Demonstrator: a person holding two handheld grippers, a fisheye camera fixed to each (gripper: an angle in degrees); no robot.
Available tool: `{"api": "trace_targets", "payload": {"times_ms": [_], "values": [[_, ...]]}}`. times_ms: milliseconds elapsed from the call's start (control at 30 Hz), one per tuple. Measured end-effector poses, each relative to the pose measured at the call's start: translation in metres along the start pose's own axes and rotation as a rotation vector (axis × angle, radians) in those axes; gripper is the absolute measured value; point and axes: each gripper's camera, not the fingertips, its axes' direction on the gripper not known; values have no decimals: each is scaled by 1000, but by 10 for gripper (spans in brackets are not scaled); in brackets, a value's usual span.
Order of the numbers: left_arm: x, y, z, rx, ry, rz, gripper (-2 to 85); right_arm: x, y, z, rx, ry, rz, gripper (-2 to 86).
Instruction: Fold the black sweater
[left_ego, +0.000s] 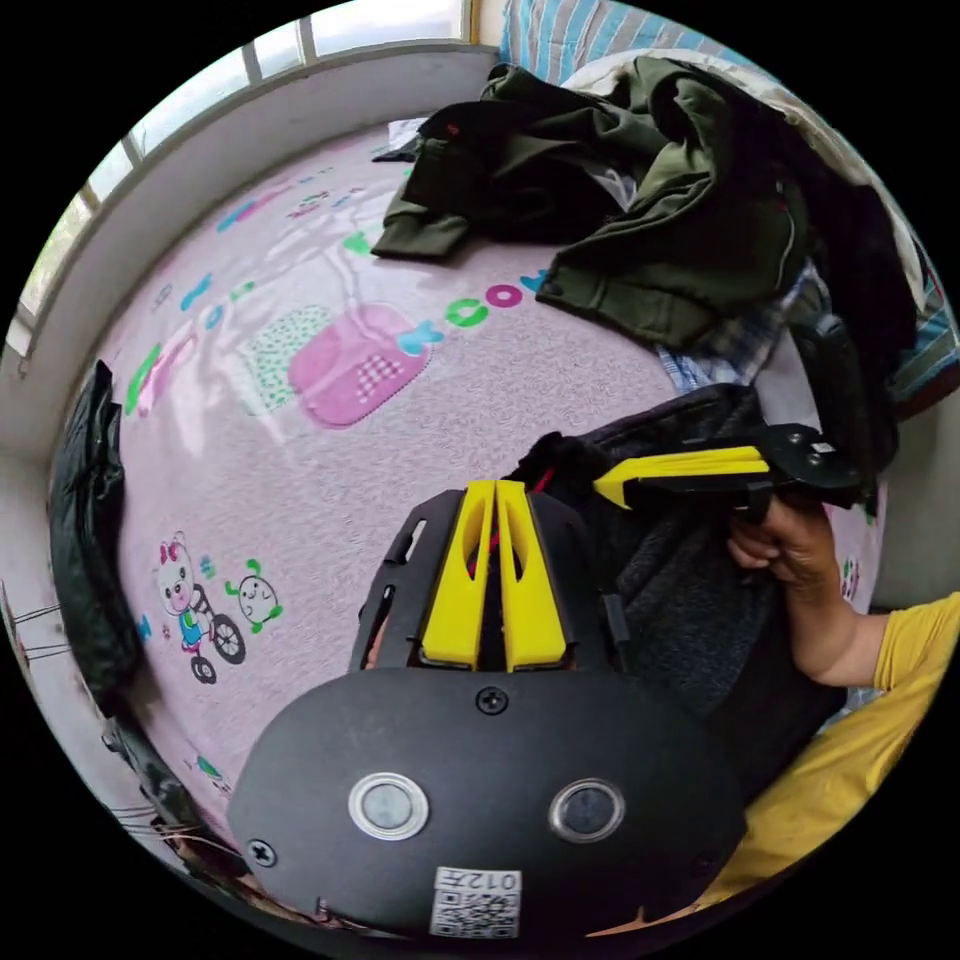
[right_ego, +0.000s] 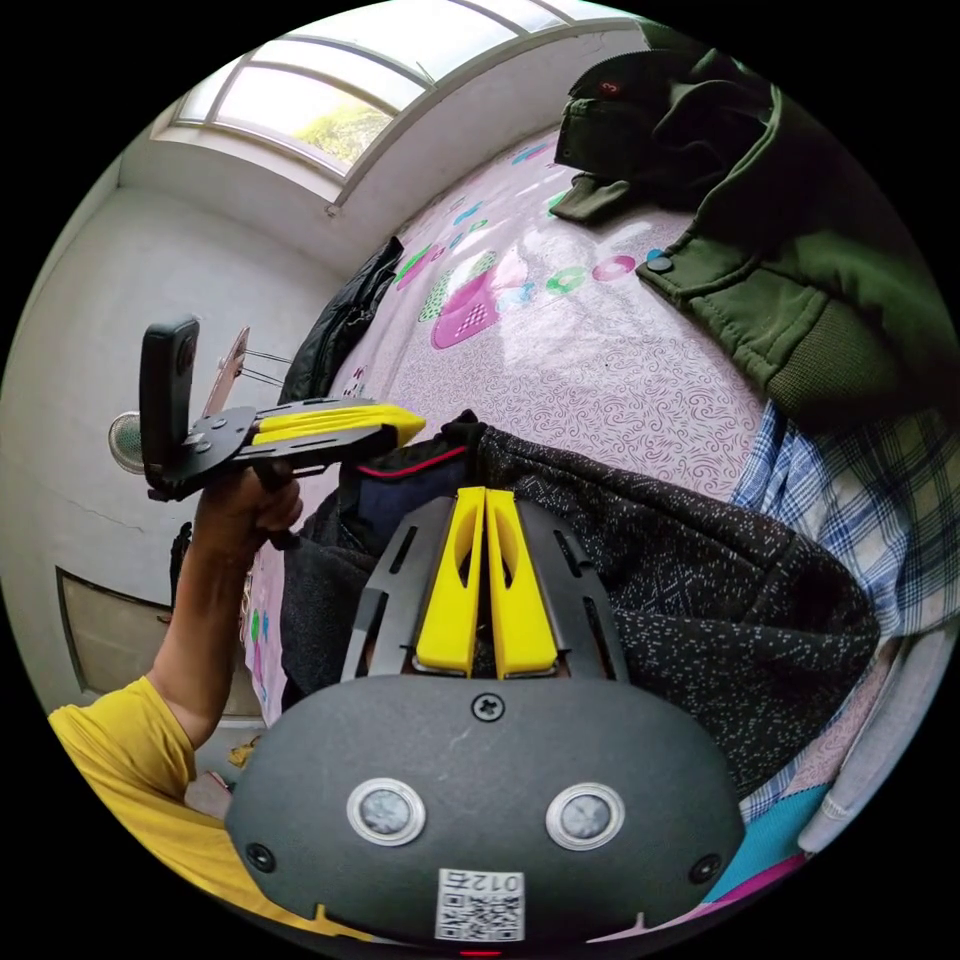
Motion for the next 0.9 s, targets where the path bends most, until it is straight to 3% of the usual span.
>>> {"api": "trace_targets", "payload": {"times_ms": [167,367,467,700,833,900], "values": [[-1,22,-2,-73,258,-11,9,3,-1,1,0,0,0,-1],[-2,27,11,-29,474,-64,21,8,-1,3,1,0,-1,-1],[12,24,19,-104,416,-40,20,11,-1,4,1,1,-1,-1],[45,24,0,-90,222,32,4,17,-1,7,2,3,-3,-1],[57,30,-4,-147,-81,21,0,22,-1,9,1,4,-3,-1],[58,33,-6,-126,-49,29,0,24,-1,10,2,2,-2,-1]]}}
